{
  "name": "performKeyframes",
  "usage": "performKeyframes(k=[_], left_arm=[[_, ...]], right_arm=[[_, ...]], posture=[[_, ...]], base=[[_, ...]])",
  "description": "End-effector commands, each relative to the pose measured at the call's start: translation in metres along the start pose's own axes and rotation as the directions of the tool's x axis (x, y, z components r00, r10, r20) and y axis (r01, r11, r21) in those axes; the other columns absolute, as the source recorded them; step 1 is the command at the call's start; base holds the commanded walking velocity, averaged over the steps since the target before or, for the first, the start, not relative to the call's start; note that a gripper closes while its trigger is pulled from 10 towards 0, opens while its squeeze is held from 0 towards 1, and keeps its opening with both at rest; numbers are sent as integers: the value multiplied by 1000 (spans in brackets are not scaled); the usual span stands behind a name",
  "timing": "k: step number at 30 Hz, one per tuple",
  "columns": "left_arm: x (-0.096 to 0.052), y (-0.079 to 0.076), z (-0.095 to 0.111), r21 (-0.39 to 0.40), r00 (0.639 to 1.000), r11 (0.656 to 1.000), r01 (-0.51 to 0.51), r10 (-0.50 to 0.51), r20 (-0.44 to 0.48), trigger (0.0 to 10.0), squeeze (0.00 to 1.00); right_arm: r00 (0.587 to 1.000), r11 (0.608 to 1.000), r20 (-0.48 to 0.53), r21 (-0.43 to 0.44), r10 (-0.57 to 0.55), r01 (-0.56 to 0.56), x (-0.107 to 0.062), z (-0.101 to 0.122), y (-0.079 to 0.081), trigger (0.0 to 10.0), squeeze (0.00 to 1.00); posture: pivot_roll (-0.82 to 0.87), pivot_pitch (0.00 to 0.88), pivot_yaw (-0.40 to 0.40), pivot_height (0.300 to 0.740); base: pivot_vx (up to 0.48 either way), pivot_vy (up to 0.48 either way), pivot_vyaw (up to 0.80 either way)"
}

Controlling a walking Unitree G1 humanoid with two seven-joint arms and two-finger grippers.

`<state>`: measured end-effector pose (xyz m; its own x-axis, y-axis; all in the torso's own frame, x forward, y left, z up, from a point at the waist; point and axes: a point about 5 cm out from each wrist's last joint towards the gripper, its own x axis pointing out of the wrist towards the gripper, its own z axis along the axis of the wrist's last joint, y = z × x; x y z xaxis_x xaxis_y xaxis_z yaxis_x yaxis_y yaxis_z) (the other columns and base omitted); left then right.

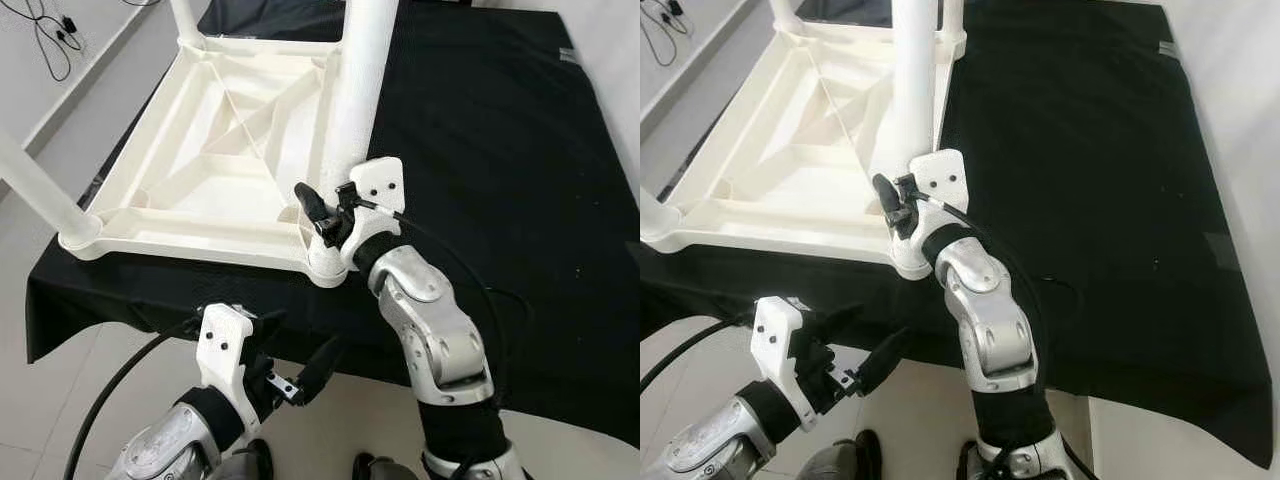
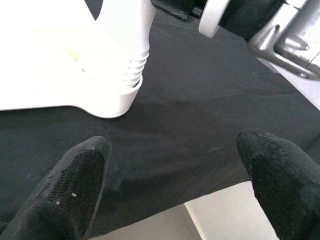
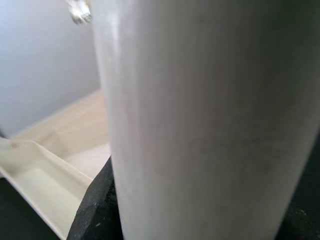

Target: Building children table

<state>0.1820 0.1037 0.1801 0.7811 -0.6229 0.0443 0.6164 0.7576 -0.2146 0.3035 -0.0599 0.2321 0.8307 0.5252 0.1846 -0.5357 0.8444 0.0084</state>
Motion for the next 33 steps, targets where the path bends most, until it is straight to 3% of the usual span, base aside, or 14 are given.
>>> performKeyframes(k=[1, 2, 3, 6, 9, 16, 22, 24, 26, 27, 28, 30, 31, 33], left_arm=[[-1, 0, -4, -11, 1000, 1000, 5, -6, -12, 10000, 0], [-1, 0, -4, -11, 1000, 1000, 5, -6, -12, 10000, 0], [0, 0, -3, -10, 1000, 1000, 6, -6, -12, 10000, 0], [0, 1, -3, -8, 1000, 1000, 6, -6, -10, 10000, 0], [0, 1, -3, -5, 1000, 1000, 4, -4, -9, 10000, 0], [-1, 1, -2, -3, 1000, 1000, 4, -4, -9, 10000, 0], [-1, 1, -2, 0, 1000, 1000, 7, -7, -12, 10000, 0], [-2, 1, -2, 1, 1000, 1000, 7, -7, -14, 10000, 0], [-2, 1, -2, 1, 1000, 1000, 7, -7, -14, 10000, 0], [-2, 1, -2, 2, 1000, 1000, 7, -7, -15, 10000, 0], [-2, 1, -2, 2, 1000, 1000, 7, -7, -15, 10000, 0], [-3, 0, -2, 3, 1000, 1000, 7, -7, -16, 10000, 0], [-3, 0, -2, 3, 1000, 1000, 7, -7, -16, 10000, 0], [-3, 0, -2, 1, 1000, 1000, 8, -8, -18, 10000, 0]], right_arm=[[994, 994, -63, 66, 87, -83, -7, -23, -5, 10000, 0], [994, 994, -63, 66, 87, -83, -7, -23, -5, 10000, 0], [986, 985, -8, 46, 168, -167, -8, -15, -8, 10000, 0], [963, 963, 37, 16, 269, -269, -12, -9, -16, 10000, 0], [947, 948, 43, -9, 319, -319, -16, -9, -21, 10000, 0], [944, 943, 25, -62, 329, -327, -19, -16, -32, 10000, 0], [936, 921, 10, -186, 351, -343, -14, -17, -38, 10000, 0], [918, 886, -11, -256, 397, -386, -13, -18, -40, 10000, 0], [918, 886, -11, -256, 397, -386, -13, -18, -40, 10000, 0], [905, 861, -36, -293, 424, -415, -13, -19, -40, 10000, 0], [905, 861, -36, -293, 424, -415, -13, -19, -40, 10000, 0], [856, 779, -127, -365, 501, -509, -15, -24, -40, 10000, 0], [856, 779, -127, -365, 501, -509, -15, -24, -40, 10000, 0], [810, 721, -187, -376, 556, -582, -16, -26, -41, 10000, 0]], posture=[[10, 272, -11, 740], [10, 272, -11, 740], [13, 272, -12, 740], [17, 274, -11, 740], [22, 277, -10, 740], [27, 281, -3, 740], [38, 283, 1, 740], [42, 286, 3, 740], [42, 286, 3, 740], [42, 287, 4, 740], [42, 287, 4, 740], [43, 290, 7, 740], [43, 290, 7, 740], [43, 290, 7, 740]], base=[[0, 0, 0], [0, 0, 0], [0, 0, 0], [0, 0, 0], [0, 0, 0], [0, 0, 0], [0, 0, 0], [0, 0, 0], [0, 0, 0], [0, 0, 0], [0, 0, 0], [0, 0, 0], [0, 0, 0], [0, 0, 0]])
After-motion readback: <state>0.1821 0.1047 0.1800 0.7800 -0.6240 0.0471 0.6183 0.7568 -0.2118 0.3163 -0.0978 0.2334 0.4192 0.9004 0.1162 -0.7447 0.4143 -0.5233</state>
